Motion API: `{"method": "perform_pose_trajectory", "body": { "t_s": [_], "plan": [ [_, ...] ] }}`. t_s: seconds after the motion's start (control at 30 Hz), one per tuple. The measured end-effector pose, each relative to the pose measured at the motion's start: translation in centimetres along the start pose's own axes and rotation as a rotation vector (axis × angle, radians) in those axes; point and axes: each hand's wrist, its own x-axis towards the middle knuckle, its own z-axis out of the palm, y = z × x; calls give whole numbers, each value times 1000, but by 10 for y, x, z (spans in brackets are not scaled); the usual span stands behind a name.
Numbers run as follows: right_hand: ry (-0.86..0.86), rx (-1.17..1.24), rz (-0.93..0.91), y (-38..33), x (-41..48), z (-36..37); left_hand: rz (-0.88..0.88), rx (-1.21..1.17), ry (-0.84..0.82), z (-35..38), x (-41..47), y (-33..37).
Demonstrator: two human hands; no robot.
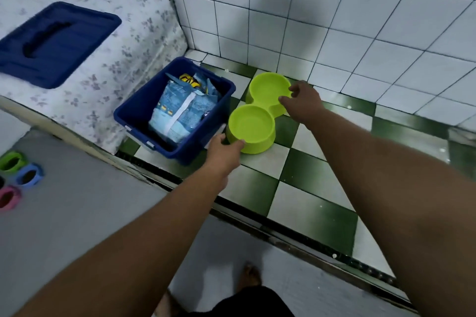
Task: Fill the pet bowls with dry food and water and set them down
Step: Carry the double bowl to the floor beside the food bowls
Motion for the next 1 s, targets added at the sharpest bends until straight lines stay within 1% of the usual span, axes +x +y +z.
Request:
{"method": "perform_pose_trajectory", "body": {
  "t_s": [0.1,0.17,0.3,0.43,0.57,0.7,0.8,0.9,1.0],
  "plan": [
    [43,27,25,3,23,3,-50,-26,42,8,11,-5],
    [39,60,48,5,37,6,-65,-32,48,12,17,-8],
    [-33,104,92,8,63,17,-77,-51,50,20,26,-12],
    [-86,179,197,10,81,25,-69,-32,74,26,33,-12],
    [-159,214,202,12,87,33,-36,-53,78,30,41,-13],
    [-88,241,184,23,83,28,9,-59,101,28,47,-18],
    [-30,225,211,35,76,19,36,-58,129,28,50,-20],
    [11,293,253,48,67,13,67,-53,142,28,52,-22],
    [31,325,233,59,55,7,93,-29,151,28,50,-24]
  ]
}}
